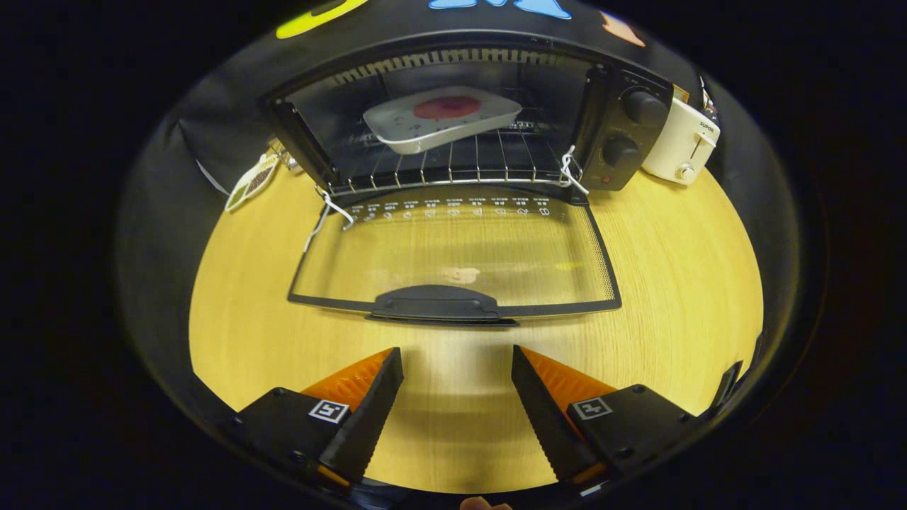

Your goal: Open the toaster oven, put the food inside, and close the toaster oven door.

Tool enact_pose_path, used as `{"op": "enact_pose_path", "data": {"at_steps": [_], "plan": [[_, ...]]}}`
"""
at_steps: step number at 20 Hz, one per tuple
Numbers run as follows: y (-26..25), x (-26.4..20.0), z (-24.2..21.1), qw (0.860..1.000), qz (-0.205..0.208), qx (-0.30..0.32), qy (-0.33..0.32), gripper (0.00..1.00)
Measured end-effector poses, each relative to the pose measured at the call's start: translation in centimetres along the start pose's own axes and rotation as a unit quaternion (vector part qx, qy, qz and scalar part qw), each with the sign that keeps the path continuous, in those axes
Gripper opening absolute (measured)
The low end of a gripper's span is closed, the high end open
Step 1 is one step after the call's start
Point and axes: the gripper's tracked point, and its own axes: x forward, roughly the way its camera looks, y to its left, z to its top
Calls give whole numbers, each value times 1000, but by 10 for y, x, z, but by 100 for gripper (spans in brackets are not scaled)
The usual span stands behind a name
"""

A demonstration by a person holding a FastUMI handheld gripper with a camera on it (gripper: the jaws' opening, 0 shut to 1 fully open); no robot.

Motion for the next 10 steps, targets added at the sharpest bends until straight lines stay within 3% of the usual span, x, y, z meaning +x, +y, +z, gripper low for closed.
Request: {"op": "enact_pose_path", "data": {"at_steps": [3,10], "plan": [[-12,11,-5,999,-29,-31,4,98],[-6,20,15,999,-30,-15,-15,99]]}}
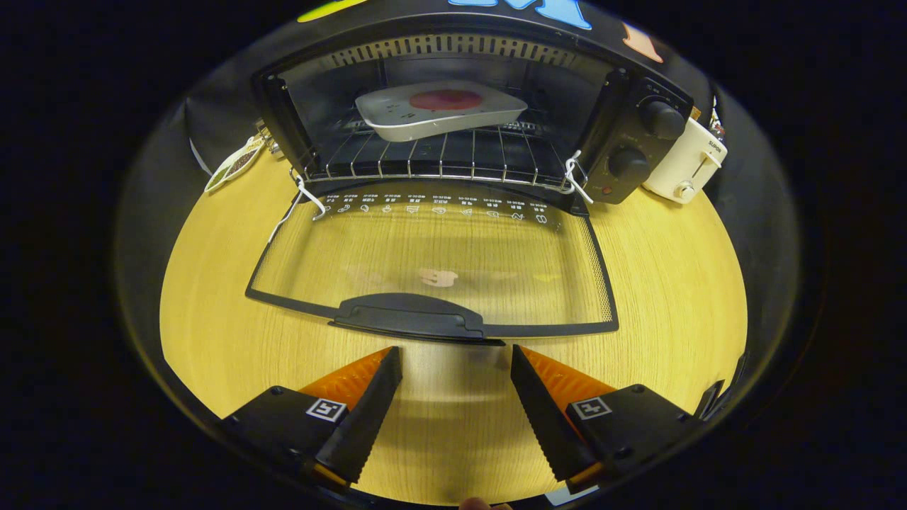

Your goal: Open the toaster oven, put the food inside, and close the toaster oven door.

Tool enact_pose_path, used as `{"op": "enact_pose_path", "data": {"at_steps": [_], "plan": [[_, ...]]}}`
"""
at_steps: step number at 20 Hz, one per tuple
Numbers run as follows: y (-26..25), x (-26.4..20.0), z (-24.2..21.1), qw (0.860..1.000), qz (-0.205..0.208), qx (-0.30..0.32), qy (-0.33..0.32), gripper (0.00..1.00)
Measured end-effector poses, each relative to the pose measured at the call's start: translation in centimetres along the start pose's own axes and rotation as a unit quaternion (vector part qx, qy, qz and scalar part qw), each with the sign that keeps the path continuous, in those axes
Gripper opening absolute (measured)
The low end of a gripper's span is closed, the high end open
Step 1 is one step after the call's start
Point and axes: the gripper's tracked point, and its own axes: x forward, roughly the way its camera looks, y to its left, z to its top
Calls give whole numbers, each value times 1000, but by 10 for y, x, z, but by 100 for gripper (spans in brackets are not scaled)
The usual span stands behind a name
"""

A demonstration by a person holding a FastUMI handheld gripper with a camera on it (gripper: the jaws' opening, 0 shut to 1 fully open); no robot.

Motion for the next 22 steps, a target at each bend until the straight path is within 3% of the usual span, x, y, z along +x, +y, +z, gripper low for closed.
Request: {"op": "enact_pose_path", "data": {"at_steps": [11,16,22], "plan": [[2,-12,14,999,-5,-20,-27,98],[12,-39,21,999,13,15,-42,98],[19,-94,78,986,37,23,-160,98]]}}
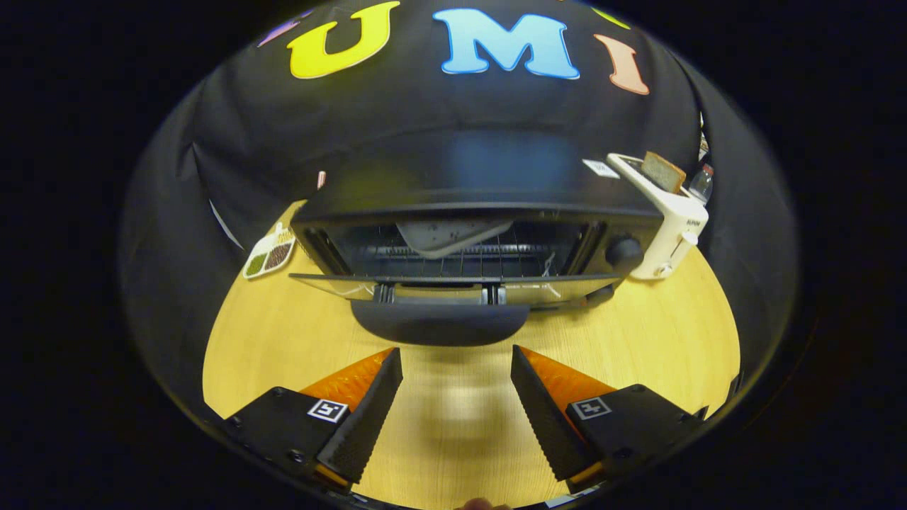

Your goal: Open the toaster oven, put the food inside, and close the toaster oven door.

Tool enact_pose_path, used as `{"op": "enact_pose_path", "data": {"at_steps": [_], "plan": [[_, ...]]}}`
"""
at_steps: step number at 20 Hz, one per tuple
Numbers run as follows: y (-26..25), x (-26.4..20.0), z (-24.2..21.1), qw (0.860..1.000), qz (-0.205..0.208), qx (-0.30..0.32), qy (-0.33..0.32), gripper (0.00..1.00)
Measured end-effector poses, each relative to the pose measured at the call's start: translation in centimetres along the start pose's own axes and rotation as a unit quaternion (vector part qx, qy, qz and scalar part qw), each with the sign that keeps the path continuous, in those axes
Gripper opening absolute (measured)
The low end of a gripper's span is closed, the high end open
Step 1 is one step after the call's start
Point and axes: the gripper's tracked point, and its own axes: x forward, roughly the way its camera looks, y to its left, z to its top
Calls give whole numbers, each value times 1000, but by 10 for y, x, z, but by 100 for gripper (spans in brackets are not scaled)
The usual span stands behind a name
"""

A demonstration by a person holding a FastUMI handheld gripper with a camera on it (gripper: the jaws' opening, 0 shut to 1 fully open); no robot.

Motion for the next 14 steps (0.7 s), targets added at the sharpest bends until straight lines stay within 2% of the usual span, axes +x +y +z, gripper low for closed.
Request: {"op": "enact_pose_path", "data": {"at_steps": [3,6,11,14], "plan": [[-2,-36,56,997,-3,-10,-76,98],[-14,-72,106,988,-13,-25,-155,98],[-62,-153,143,962,-59,-64,-257,99],[-105,-191,142,950,-88,-57,-294,100]]}}
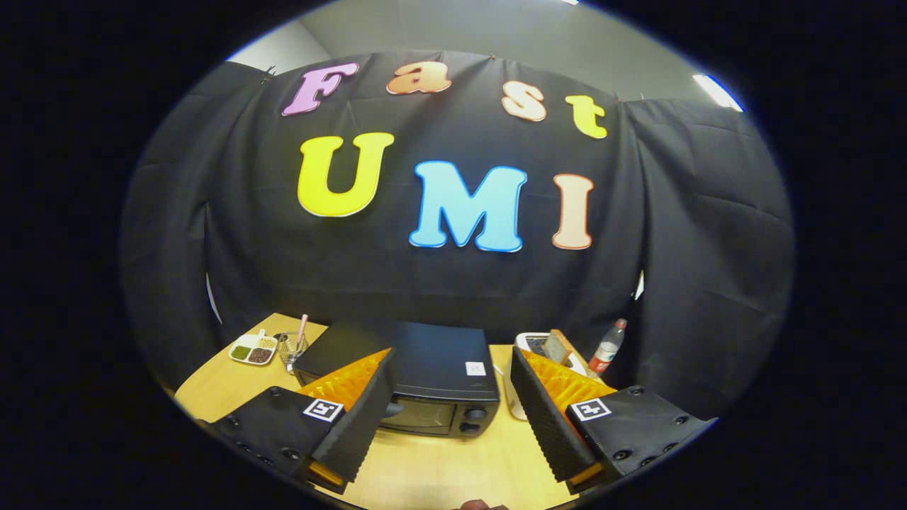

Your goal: Open the toaster oven, put the food inside, and close the toaster oven door.

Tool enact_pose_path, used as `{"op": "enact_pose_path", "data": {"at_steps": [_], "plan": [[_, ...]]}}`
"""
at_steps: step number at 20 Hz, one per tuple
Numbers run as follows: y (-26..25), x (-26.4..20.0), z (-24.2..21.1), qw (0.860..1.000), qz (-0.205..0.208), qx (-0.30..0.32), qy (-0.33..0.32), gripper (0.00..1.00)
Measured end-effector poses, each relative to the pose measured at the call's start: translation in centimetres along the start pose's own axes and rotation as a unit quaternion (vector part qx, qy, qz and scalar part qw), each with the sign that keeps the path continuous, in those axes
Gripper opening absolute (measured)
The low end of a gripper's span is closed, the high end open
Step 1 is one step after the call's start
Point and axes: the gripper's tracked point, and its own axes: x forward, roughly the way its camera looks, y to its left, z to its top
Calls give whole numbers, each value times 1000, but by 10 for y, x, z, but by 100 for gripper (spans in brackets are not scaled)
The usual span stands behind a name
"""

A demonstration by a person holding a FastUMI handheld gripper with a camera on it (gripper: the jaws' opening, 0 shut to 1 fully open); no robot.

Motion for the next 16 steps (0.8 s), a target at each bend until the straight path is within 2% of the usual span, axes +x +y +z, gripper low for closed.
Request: {"op": "enact_pose_path", "data": {"at_steps": [4,9,13,16], "plan": [[-60,-26,-4,999,-40,11,-18,100],[-120,-38,-16,997,-62,26,-32,100],[-157,-12,-27,998,-48,48,-16,100],[-174,24,-18,998,-38,44,-40,100]]}}
